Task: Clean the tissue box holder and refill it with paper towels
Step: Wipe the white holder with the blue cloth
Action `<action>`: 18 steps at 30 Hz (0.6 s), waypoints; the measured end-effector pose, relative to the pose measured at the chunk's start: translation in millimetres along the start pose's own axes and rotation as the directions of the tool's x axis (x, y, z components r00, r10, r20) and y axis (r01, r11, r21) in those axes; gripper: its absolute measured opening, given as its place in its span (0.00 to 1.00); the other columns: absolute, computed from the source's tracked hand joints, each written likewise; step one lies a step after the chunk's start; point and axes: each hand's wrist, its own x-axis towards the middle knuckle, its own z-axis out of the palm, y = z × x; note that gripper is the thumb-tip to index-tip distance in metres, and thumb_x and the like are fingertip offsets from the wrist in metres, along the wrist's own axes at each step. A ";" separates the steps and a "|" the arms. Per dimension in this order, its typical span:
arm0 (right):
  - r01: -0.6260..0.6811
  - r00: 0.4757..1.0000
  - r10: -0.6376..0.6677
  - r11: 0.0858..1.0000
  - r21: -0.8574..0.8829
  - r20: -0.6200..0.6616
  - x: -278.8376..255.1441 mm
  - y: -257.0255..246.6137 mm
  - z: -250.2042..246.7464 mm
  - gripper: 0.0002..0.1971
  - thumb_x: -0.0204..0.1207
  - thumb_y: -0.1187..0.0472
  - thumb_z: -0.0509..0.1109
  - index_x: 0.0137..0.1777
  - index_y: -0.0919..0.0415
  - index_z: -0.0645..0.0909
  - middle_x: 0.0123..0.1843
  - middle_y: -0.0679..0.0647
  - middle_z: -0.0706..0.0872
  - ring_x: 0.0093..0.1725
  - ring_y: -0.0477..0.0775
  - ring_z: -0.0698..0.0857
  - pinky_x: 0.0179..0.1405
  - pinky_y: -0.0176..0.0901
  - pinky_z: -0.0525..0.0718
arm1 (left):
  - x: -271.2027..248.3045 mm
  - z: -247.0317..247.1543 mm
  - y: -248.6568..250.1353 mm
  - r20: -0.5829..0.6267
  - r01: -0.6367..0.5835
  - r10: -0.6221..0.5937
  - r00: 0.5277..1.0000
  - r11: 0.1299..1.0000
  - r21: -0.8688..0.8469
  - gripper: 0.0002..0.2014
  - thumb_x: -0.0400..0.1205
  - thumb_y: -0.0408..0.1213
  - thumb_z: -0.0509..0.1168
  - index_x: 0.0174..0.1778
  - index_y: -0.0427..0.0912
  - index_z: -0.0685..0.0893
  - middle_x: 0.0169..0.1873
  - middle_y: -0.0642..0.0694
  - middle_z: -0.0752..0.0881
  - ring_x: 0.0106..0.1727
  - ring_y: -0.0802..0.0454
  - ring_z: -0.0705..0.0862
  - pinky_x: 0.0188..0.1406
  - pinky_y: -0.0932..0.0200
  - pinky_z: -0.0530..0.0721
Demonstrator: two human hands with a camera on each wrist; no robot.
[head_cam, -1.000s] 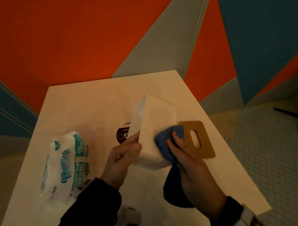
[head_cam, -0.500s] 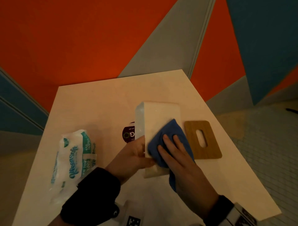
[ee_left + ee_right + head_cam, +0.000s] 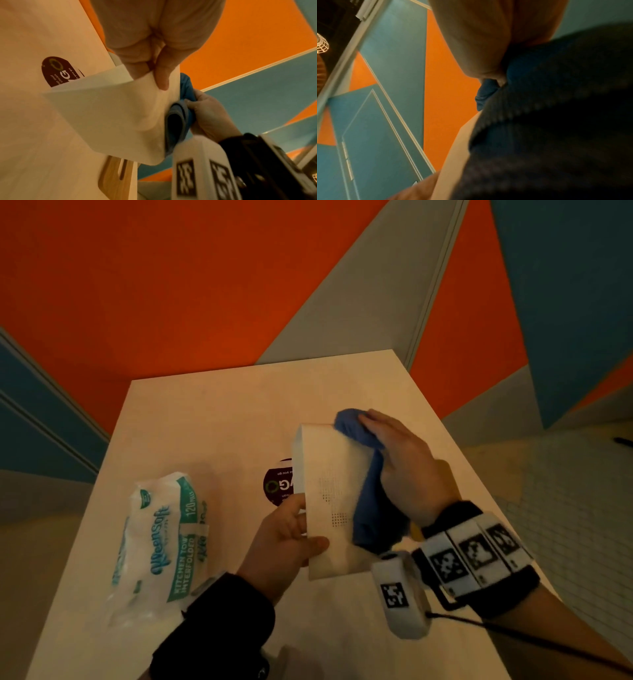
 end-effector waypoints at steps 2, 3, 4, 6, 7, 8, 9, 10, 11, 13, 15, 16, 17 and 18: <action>-0.004 0.999 0.007 0.998 -0.058 0.037 -20.3 9.0 8.1 0.27 0.77 0.76 0.58 0.76 0.61 0.66 0.82 0.57 0.59 0.79 0.53 0.63 0.73 0.29 0.54 | 1.6 0.1 -1.3 -0.012 0.017 -0.018 1.000 0.999 -0.028 0.23 0.74 0.17 0.61 0.52 0.52 0.77 0.50 0.44 0.88 0.54 0.45 0.85 0.40 0.54 0.84; 0.030 0.999 -0.028 0.995 -0.093 0.020 -33.0 12.7 16.2 0.26 0.76 0.75 0.58 0.74 0.61 0.68 0.80 0.59 0.61 0.77 0.54 0.65 0.75 0.34 0.57 | 3.8 -0.7 -1.4 -0.016 0.021 -0.022 1.000 0.999 -0.045 0.23 0.74 0.17 0.60 0.54 0.51 0.77 0.51 0.42 0.87 0.55 0.43 0.84 0.41 0.52 0.85; 0.070 0.998 -0.070 0.989 -0.128 0.003 -48.2 14.0 25.4 0.25 0.74 0.74 0.59 0.72 0.62 0.71 0.78 0.59 0.65 0.76 0.56 0.68 0.75 0.37 0.59 | 6.6 -2.3 -1.2 -0.021 0.018 -0.019 1.000 0.998 -0.061 0.23 0.74 0.17 0.60 0.56 0.49 0.77 0.51 0.42 0.87 0.53 0.44 0.84 0.38 0.54 0.85; 0.160 0.987 -0.150 0.960 -0.230 0.060 -79.0 16.8 47.0 0.24 0.74 0.68 0.56 0.72 0.58 0.70 0.80 0.53 0.60 0.76 0.57 0.69 0.76 0.39 0.49 | 11.1 -6.6 0.7 -0.030 -0.003 0.001 1.000 0.997 -0.071 0.23 0.73 0.16 0.60 0.56 0.47 0.77 0.45 0.44 0.88 0.45 0.48 0.87 0.30 0.61 0.85; 0.192 0.980 -0.170 0.941 -0.280 0.101 -90.5 21.3 57.1 0.24 0.80 0.66 0.51 0.75 0.53 0.64 0.84 0.48 0.48 0.80 0.53 0.61 0.76 0.40 0.41 | 11.8 -8.1 2.3 -0.034 -0.009 0.007 0.999 0.998 -0.063 0.23 0.73 0.15 0.60 0.55 0.47 0.78 0.41 0.46 0.89 0.41 0.50 0.87 0.28 0.61 0.85; 0.210 0.974 -0.179 0.943 -0.256 0.138 -98.1 23.1 62.9 0.23 0.84 0.63 0.46 0.78 0.48 0.57 0.84 0.43 0.37 0.83 0.49 0.48 0.76 0.41 0.36 | 12.0 -8.9 3.4 -0.033 -0.012 0.010 0.999 0.999 -0.053 0.23 0.72 0.15 0.60 0.53 0.47 0.78 0.39 0.48 0.90 0.40 0.51 0.88 0.29 0.60 0.86; 0.231 0.968 -0.204 0.953 -0.197 0.148 -100.5 24.1 64.3 0.23 0.84 0.61 0.47 0.78 0.47 0.55 0.83 0.39 0.33 0.82 0.44 0.39 0.76 0.39 0.33 | 12.0 -9.0 3.6 -0.027 -0.012 0.010 1.000 0.999 -0.049 0.23 0.72 0.14 0.61 0.54 0.47 0.78 0.37 0.49 0.90 0.40 0.51 0.88 0.31 0.58 0.87; 0.253 0.963 -0.230 0.949 -0.188 0.138 -96.9 27.2 62.1 0.24 0.80 0.63 0.52 0.77 0.50 0.58 0.84 0.38 0.35 0.82 0.43 0.38 0.76 0.36 0.32 | 12.2 -8.4 3.3 -0.022 -0.008 0.007 1.000 0.998 -0.055 0.23 0.72 0.14 0.61 0.55 0.46 0.78 0.38 0.49 0.90 0.41 0.49 0.87 0.33 0.56 0.87; 0.239 0.967 -0.219 0.957 -0.161 0.132 -88.6 27.1 57.6 0.26 0.76 0.65 0.54 0.75 0.55 0.61 0.85 0.42 0.43 0.82 0.47 0.43 0.77 0.37 0.37 | 12.1 -6.9 3.5 -0.014 -0.004 0.004 1.000 0.998 -0.059 0.23 0.73 0.15 0.60 0.56 0.46 0.77 0.39 0.48 0.90 0.42 0.48 0.87 0.33 0.56 0.86; 0.178 0.983 -0.168 0.970 -0.167 0.074 -62.6 19.2 44.1 0.26 0.74 0.66 0.53 0.74 0.62 0.65 0.81 0.52 0.57 0.80 0.53 0.50 0.76 0.49 0.51 | 12.4 -4.7 4.4 -0.008 -0.002 0.001 1.000 0.999 -0.045 0.23 0.73 0.16 0.61 0.57 0.46 0.77 0.40 0.47 0.89 0.43 0.49 0.87 0.31 0.58 0.85; 0.093 0.993 -0.079 0.980 -0.175 0.084 -30.4 4.8 24.9 0.26 0.80 0.70 0.53 0.79 0.61 0.58 0.81 0.52 0.48 0.79 0.50 0.42 0.80 0.45 0.49 | 11.8 -3.6 5.8 -0.001 0.000 0.000 1.000 0.999 -0.045 0.24 0.73 0.16 0.61 0.57 0.48 0.76 0.42 0.48 0.89 0.45 0.50 0.87 0.32 0.58 0.85; 0.079 0.988 -0.060 0.988 -0.132 0.142 -17.2 0.5 16.6 0.27 0.82 0.72 0.52 0.80 0.60 0.53 0.82 0.52 0.42 0.79 0.49 0.39 0.80 0.41 0.44 | 11.4 -4.3 5.7 0.002 0.005 -0.005 1.000 0.999 -0.054 0.24 0.73 0.16 0.61 0.56 0.49 0.77 0.43 0.47 0.89 0.47 0.48 0.87 0.32 0.57 0.85; 0.049 0.985 -0.032 0.994 -0.097 0.172 -7.9 -4.5 10.4 0.27 0.82 0.73 0.51 0.80 0.60 0.50 0.83 0.54 0.40 0.81 0.51 0.38 0.78 0.38 0.42 | 10.6 -4.9 5.7 0.002 0.009 -0.009 1.000 0.998 -0.062 0.24 0.73 0.16 0.61 0.55 0.50 0.77 0.44 0.46 0.89 0.48 0.47 0.87 0.33 0.55 0.85; 0.031 0.984 -0.014 0.995 -0.096 0.175 -2.5 -8.1 7.0 0.28 0.83 0.73 0.51 0.80 0.60 0.49 0.84 0.55 0.40 0.83 0.53 0.39 0.77 0.37 0.41 | 9.6 -5.6 6.0 0.000 0.011 -0.011 1.000 0.997 -0.075 0.24 0.73 0.15 0.60 0.54 0.50 0.78 0.45 0.45 0.89 0.49 0.45 0.87 0.34 0.54 0.85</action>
